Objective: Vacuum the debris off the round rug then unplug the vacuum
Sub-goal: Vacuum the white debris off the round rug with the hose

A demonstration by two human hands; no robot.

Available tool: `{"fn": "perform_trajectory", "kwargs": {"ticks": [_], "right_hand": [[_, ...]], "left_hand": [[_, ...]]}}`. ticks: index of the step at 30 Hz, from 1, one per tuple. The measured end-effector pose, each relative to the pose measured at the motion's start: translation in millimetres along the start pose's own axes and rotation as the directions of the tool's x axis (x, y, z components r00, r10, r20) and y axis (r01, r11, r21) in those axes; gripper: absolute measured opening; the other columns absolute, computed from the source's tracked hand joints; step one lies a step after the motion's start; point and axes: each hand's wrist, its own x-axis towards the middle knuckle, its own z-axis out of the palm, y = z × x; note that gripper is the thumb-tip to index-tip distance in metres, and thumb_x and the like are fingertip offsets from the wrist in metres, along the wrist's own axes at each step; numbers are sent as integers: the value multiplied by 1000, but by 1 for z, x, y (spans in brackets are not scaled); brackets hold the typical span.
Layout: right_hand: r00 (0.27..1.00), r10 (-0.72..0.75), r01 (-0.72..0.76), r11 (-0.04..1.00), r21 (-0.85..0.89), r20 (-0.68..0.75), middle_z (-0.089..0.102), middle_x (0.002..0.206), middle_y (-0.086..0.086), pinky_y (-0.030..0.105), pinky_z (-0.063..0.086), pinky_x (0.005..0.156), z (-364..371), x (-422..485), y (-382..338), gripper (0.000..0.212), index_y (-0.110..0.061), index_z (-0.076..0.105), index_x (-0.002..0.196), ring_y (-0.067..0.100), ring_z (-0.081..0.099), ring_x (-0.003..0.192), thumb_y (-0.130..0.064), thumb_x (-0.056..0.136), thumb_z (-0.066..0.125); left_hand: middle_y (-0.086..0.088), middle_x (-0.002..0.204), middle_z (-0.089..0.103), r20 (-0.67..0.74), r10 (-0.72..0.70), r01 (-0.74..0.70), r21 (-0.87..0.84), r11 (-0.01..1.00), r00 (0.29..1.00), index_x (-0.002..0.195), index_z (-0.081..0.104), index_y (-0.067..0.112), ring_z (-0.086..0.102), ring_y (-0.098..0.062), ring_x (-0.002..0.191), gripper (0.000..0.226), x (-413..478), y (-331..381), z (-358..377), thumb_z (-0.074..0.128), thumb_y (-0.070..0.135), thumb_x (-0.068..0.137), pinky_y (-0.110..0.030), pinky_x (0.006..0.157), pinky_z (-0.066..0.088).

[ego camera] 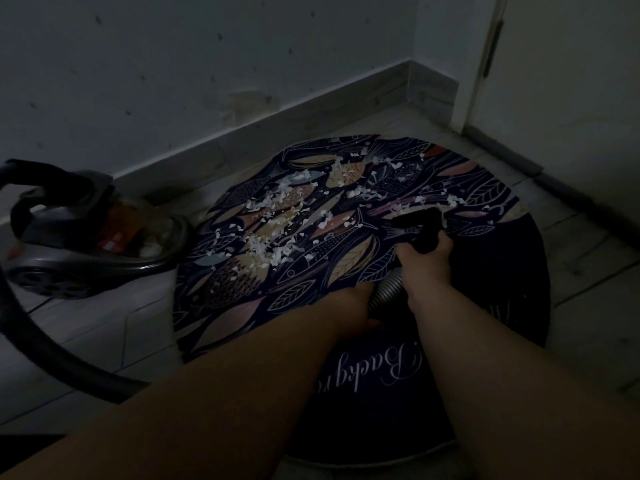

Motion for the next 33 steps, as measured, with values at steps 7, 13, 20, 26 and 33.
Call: {"fn": "perform_trajectory", "kwargs": {"ticks": [7, 13, 20, 26, 33], "right_hand": [[996, 33, -26, 997, -76, 86, 44, 143, 13, 55, 52, 91, 0, 1, -4, 83, -45, 12, 151, 36, 55, 107, -33, 87, 65], [985, 67, -49, 992, -115, 161, 46, 140, 12, 54, 52, 92, 23, -13, -2, 82, -43, 10, 151, 37, 55, 108, -33, 89, 63], [965, 88, -37, 978, -204, 248, 44, 139, 13, 55, 51, 92, 61, -45, 11, 81, -45, 10, 149, 36, 55, 105, -32, 89, 63], [951, 114, -32, 961, -276, 288, 43, 141, 14, 55, 49, 95, 89, -76, 23, 82, -44, 8, 149, 38, 53, 110, -34, 88, 63], [959, 122, -37, 947, -318, 255, 40, 146, 14, 58, 48, 95, 109, -90, 30, 83, -47, 11, 146, 41, 52, 116, -40, 85, 67]], "left_hand": [[-15, 138, 46, -4, 0, 0, -42, 999, 1000, 143, 22, 12, 48, -30, 122, 68, -3, -1, 6, 60, 31, 90, -32, 96, 40], [-15, 139, 45, -9, -39, 39, -25, 999, 999, 145, 20, 15, 48, -29, 123, 70, -21, -23, 3, 60, 32, 90, -32, 98, 41], [-11, 139, 46, -41, -65, 63, -64, 996, 997, 142, 30, 14, 48, -26, 123, 62, -63, -61, 3, 60, 31, 90, -28, 95, 39], [-9, 144, 42, -49, -71, 65, -102, 993, 996, 146, 26, 17, 45, -22, 127, 69, -96, -95, 10, 61, 35, 89, -26, 100, 37], [-6, 140, 47, -59, -67, 55, -186, 981, 996, 144, 29, 22, 48, -23, 124, 69, -111, -121, 9, 64, 36, 87, -27, 100, 38]]}}
